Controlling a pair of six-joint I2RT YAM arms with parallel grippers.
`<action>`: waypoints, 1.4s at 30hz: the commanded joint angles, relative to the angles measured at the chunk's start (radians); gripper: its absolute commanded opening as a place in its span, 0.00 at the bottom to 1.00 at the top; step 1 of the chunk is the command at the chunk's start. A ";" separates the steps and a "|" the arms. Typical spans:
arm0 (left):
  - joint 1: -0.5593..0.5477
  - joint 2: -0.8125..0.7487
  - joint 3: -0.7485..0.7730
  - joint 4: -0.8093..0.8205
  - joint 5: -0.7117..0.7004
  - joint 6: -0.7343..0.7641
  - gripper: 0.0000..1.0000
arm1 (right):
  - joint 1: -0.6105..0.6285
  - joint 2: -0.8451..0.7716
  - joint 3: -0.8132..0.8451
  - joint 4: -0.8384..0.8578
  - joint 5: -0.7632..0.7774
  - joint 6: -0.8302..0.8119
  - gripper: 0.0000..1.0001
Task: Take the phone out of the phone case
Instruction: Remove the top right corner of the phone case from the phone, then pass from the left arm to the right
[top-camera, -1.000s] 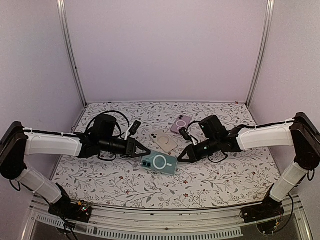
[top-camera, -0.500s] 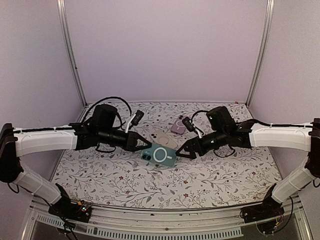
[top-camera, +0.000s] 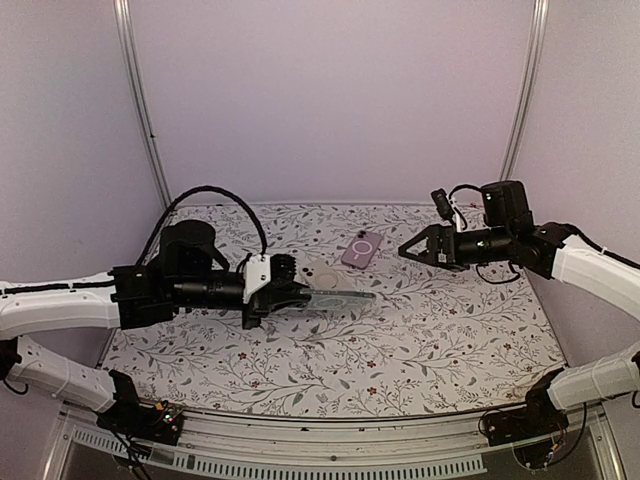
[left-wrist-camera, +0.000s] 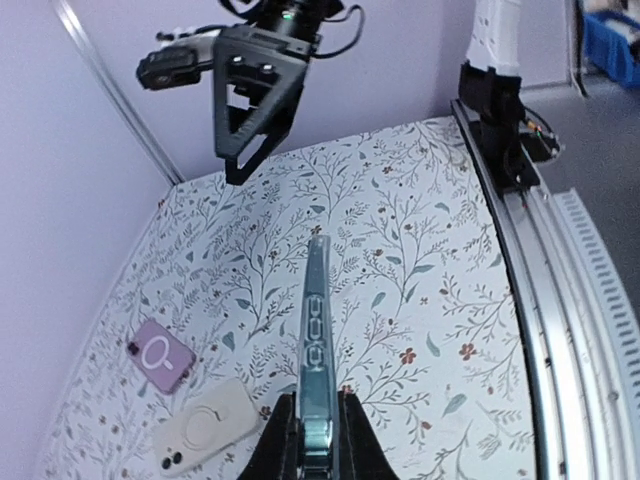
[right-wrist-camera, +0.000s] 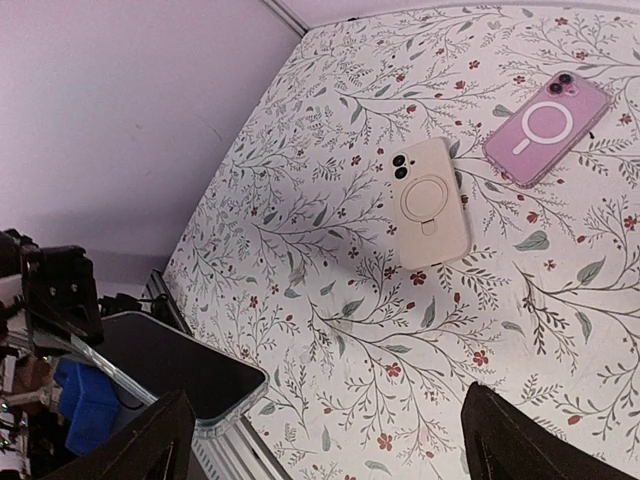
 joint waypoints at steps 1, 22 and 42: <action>-0.051 -0.034 -0.052 0.152 -0.070 0.387 0.00 | -0.072 -0.017 -0.019 -0.021 -0.237 0.137 0.96; -0.165 -0.061 -0.177 0.394 -0.105 0.830 0.00 | 0.001 0.026 -0.284 0.476 -0.585 0.806 0.96; -0.251 0.003 -0.249 0.514 -0.233 0.960 0.00 | 0.115 0.080 -0.288 0.756 -0.531 1.074 0.66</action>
